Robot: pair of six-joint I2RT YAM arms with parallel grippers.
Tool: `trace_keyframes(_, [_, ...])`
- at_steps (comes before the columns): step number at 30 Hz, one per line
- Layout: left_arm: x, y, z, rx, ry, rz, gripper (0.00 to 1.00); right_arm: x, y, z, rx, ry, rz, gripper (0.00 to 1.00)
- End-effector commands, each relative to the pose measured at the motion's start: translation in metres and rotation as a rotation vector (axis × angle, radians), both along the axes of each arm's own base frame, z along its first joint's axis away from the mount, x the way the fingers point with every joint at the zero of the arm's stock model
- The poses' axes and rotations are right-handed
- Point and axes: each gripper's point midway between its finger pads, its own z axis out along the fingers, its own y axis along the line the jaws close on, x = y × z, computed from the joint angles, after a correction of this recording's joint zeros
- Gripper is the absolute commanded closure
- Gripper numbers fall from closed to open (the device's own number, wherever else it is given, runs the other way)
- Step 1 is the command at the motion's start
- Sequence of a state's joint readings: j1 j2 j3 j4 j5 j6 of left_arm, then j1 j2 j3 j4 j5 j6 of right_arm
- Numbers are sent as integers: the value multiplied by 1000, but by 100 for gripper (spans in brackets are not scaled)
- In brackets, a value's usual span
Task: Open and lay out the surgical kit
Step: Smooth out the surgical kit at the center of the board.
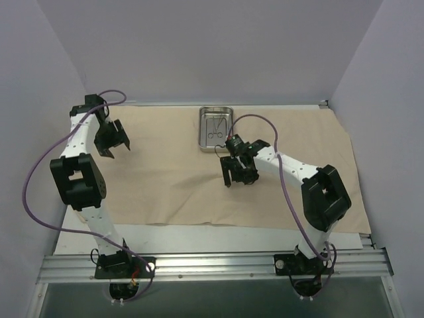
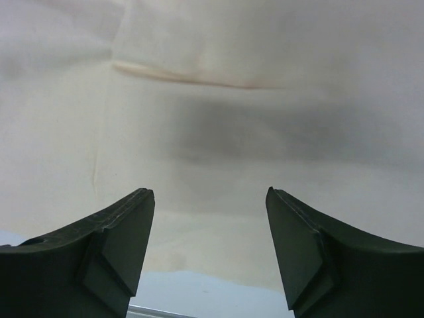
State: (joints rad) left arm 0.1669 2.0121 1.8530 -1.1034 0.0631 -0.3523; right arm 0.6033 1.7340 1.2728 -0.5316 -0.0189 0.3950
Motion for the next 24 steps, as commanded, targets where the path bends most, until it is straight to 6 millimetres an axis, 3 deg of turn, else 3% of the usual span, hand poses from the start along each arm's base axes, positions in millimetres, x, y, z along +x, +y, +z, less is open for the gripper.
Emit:
trace_keyframes(1, [-20,-2,10,46,-13,-34,25,-13,19,-6,66,3,-1,35])
trace_keyframes(5, [-46,-4,12,61,4,-33,27,-35,41,-27,56,33,73,56])
trace_keyframes(9, [-66,-1,11,87,22,-35,27,-64,43,-61,6,99,108,73])
trace_keyframes(13, [-80,2,14,100,34,-31,27,-90,30,-80,-47,159,83,78])
trace_keyframes(18, [-100,12,11,123,50,7,27,-111,0,-81,-120,186,56,79])
trace_keyframes(22, [-116,27,7,164,82,56,26,-109,1,-66,-85,145,69,73])
trace_keyframes(24, [-130,45,5,210,128,134,26,-94,16,-51,-45,95,86,61])
